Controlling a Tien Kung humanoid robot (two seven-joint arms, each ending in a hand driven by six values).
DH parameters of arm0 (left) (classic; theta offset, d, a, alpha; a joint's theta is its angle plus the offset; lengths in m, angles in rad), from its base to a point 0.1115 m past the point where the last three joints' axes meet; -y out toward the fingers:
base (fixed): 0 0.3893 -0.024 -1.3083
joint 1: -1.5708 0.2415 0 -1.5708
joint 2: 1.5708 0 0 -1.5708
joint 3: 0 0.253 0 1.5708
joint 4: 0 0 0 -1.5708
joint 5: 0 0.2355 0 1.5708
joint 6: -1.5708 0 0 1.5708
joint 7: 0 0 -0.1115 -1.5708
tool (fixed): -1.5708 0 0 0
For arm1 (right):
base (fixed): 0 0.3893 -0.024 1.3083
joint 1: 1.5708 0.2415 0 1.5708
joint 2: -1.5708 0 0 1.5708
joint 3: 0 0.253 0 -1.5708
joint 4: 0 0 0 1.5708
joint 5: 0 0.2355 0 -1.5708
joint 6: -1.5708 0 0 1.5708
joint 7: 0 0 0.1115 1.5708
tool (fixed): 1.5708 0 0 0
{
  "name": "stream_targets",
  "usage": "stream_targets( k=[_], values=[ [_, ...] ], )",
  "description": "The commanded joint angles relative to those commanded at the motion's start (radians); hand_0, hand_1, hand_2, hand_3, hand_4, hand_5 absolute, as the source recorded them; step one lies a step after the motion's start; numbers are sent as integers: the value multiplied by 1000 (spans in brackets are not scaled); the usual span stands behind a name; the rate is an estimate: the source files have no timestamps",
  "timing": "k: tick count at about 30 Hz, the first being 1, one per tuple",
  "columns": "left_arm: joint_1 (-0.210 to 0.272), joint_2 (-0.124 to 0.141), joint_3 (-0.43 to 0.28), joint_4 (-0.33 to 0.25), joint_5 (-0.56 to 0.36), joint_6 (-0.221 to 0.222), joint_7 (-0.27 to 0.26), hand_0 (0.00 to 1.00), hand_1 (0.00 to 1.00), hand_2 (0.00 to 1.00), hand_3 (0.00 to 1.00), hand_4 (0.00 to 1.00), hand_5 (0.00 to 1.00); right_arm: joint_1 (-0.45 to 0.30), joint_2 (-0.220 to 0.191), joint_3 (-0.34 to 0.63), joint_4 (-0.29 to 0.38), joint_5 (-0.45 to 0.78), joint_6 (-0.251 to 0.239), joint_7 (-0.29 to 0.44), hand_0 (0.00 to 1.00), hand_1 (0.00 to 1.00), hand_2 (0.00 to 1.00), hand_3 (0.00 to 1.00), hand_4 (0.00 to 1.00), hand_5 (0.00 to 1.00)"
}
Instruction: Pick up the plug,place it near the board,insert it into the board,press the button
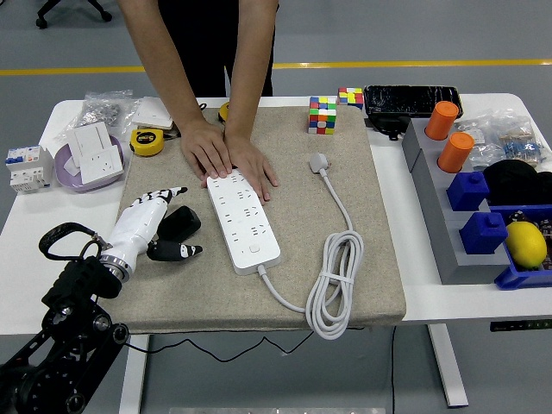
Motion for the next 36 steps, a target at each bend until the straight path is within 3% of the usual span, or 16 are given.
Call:
stream_targets(
  k=[4, 5, 10, 11, 16, 17, 22, 23, 32, 36],
  values=[
    [-7, -5, -2, 21, 0, 16, -2, 789, 762, 688, 716, 998, 205, 0, 0, -1, 0, 1, 0, 1, 862, 720, 713, 695, 998, 664],
    [-10, -7, -4, 28, 0, 23, -1, 715, 668, 599, 569, 998, 203, 0, 0, -1, 0, 1, 0, 0, 861, 720, 712, 694, 998, 663],
    [-16, -12, -11, 41, 0, 53, 2, 715, 668, 599, 569, 998, 203, -1, 0, 2, 0, 0, 0, 0, 861, 720, 712, 694, 998, 663],
    [-17, -13, -12, 42, 0, 61, 1, 546, 487, 395, 401, 888, 250, -1, 0, 3, 0, -1, -1, 0, 861, 720, 712, 694, 998, 663],
    [-20, -14, -14, 45, 0, 76, 2, 546, 487, 395, 401, 888, 250, 0, 1, 2, 0, 1, -1, 0, 861, 720, 712, 694, 998, 663],
    [-21, -14, -14, 46, 0, 78, 3, 498, 402, 355, 360, 734, 255, 0, 1, 2, 0, 1, -1, 1, 862, 720, 712, 694, 998, 663],
    [-22, -16, -19, 59, 0, 94, -2, 498, 402, 355, 360, 734, 255, 1, 1, 0, 0, 3, -1, 1, 862, 720, 712, 694, 998, 663],
    [-22, -16, -20, 58, 0, 95, -3, 449, 370, 352, 359, 603, 205, 1, 1, 1, 0, 2, -1, 1, 861, 720, 713, 694, 998, 663],
    [-28, 15, 14, -15, -1, 91, -24, 446, 357, 347, 357, 606, 194, 0, -1, 1, 0, -3, 0, 0, 862, 720, 712, 695, 998, 663],
    [-44, 38, 46, -47, -69, 83, -39, 447, 363, 349, 358, 590, 175, 2, -2, -2, 0, -1, 0, 0, 861, 720, 712, 695, 998, 662]
  ],
)
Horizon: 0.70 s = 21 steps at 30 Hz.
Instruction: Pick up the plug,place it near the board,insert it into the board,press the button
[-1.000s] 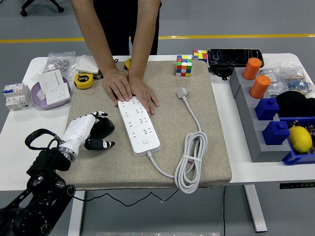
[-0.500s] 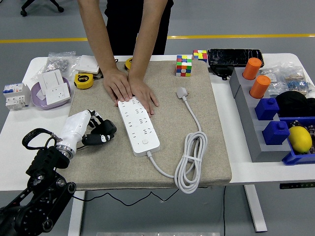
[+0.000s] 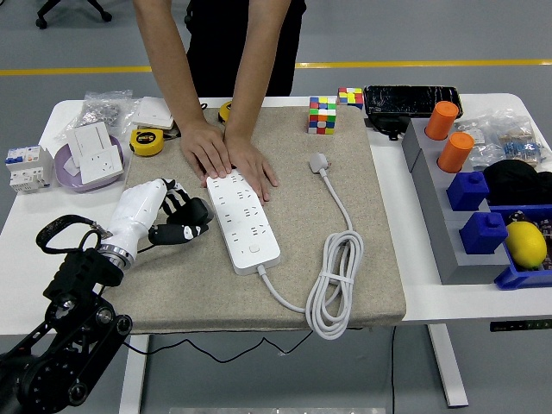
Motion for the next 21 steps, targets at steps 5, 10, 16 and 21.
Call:
stream_targets(
  k=[5, 10, 16, 21],
  values=[
    [-46, 42, 71, -33, -115, -15, -29, 449, 366, 347, 362, 570, 150, 2, -1, -3, 0, 1, 0, 0, 861, 720, 711, 696, 998, 662],
    [-94, 69, 125, -1, -132, -19, -53, 449, 366, 347, 362, 570, 150, 3, -3, -4, 0, 1, 0, -1, 861, 720, 711, 696, 998, 662],
    [-155, 93, 181, 96, -119, -10, -74, 458, 397, 350, 371, 558, 130, 7, -6, -9, 0, 6, 0, 0, 861, 719, 711, 696, 998, 663],
    [-179, 106, 209, 134, -88, -10, -74, 474, 418, 353, 372, 556, 125, 8, -9, -2, 0, 1, 1, -3, 861, 720, 712, 696, 998, 663]
  ],
)
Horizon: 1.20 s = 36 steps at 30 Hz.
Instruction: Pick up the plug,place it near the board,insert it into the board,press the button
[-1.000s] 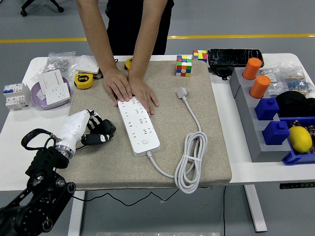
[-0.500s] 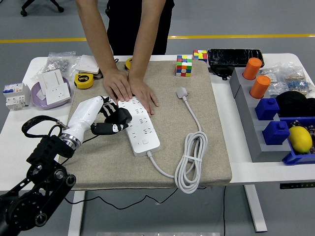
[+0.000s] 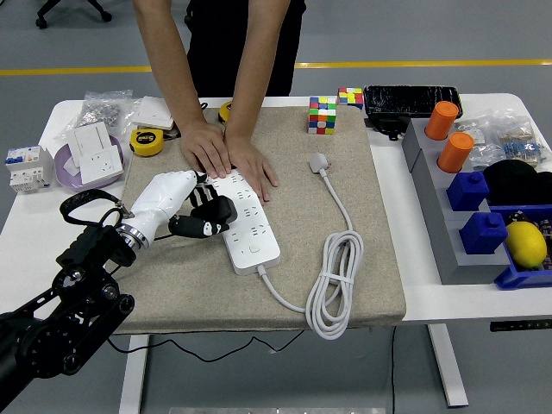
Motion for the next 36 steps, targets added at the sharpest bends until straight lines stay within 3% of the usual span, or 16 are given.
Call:
stream_targets(
  k=[36],
  values=[
    [-20, 6, 28, 25, 82, -21, 6, 516, 470, 369, 393, 573, 109, 5, -3, 2, 0, 3, 0, 3, 862, 719, 711, 698, 998, 664]
  ],
)
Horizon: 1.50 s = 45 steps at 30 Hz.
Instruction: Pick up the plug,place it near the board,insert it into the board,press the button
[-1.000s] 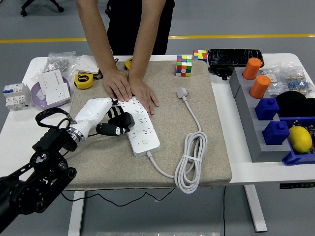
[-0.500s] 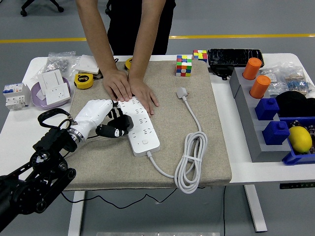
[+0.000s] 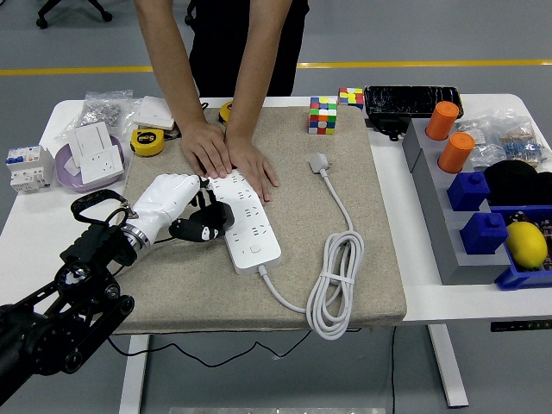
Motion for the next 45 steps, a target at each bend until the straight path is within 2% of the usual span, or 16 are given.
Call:
stream_targets(
  k=[2, 3, 8, 9, 14, 15, 26, 27, 31, 32, 33, 38, 39, 42, 44, 45],
  values=[
    [1, 0, -3, -1, -1, -4, 0, 516, 470, 369, 393, 573, 109, -1, 0, 2, 0, -2, 0, 0, 862, 719, 711, 698, 998, 664],
    [1, 1, -5, -2, -2, -6, 0, 583, 648, 526, 531, 674, 114, -1, 0, 4, 0, -4, 1, 0, 862, 720, 711, 698, 998, 662],
    [2, 3, -13, 0, -24, -24, -1, 583, 648, 526, 531, 674, 114, -1, -2, 9, 0, -9, 2, 0, 862, 720, 711, 698, 998, 662],
    [2, 3, -14, 0, -26, -26, -1, 751, 839, 792, 767, 911, 209, -1, -2, 8, 0, -7, 2, 0, 862, 719, 712, 698, 998, 663],
    [2, 3, -14, -1, -34, -33, 2, 751, 839, 792, 767, 911, 209, 0, -3, 5, 0, -5, 1, 2, 862, 719, 712, 698, 998, 663],
    [2, 2, -14, -1, -36, -33, 2, 886, 972, 930, 890, 998, 310, -1, -3, 6, 0, -6, 1, 1, 862, 719, 712, 699, 998, 663],
    [13, 2, -33, -27, -83, -69, -1, 918, 993, 959, 929, 998, 391, -1, -3, 10, 0, -7, 3, 1, 862, 719, 712, 700, 998, 663],
    [20, 2, -44, -42, -98, -84, 0, 931, 998, 969, 942, 998, 483, 0, -3, 11, 0, -8, 3, 1, 863, 719, 712, 701, 998, 664],
    [67, -12, -100, -110, -182, -108, -7, 931, 998, 969, 942, 998, 483, -1, -2, 13, 0, -8, 2, 1, 863, 719, 712, 701, 998, 664],
    [88, -22, -123, -133, -220, -103, -12, 931, 998, 969, 942, 998, 483, -1, -1, 15, 0, -9, 2, 1, 863, 719, 712, 701, 998, 664],
    [114, -41, -151, -160, -255, -82, -21, 928, 998, 977, 944, 998, 824, -2, 0, 15, 0, -8, 2, 2, 864, 720, 711, 701, 998, 665],
    [232, -112, -234, -278, -467, 44, -18, 928, 998, 977, 944, 998, 824, -8, 5, 21, 0, -13, 2, 1, 864, 720, 711, 701, 998, 665],
    [246, -117, -235, -292, -505, 64, -11, 943, 960, 955, 931, 998, 954, -9, 5, 21, 0, -13, 2, 1, 863, 719, 712, 700, 998, 666],
    [309, -119, -218, -347, -602, 134, 34, 943, 960, 955, 931, 998, 954, -8, 6, 19, 0, -8, 1, 3, 863, 719, 712, 700, 998, 666],
    [347, -116, -208, -371, -610, 146, 52, 943, 960, 955, 931, 998, 954, -8, 7, 17, 0, -4, 0, 5, 863, 719, 712, 700, 998, 666],
    [356, -115, -205, -375, -609, 145, 54, 998, 982, 953, 923, 998, 996, -8, 7, 17, 0, -4, 0, 5, 862, 720, 712, 700, 998, 666]
  ],
)
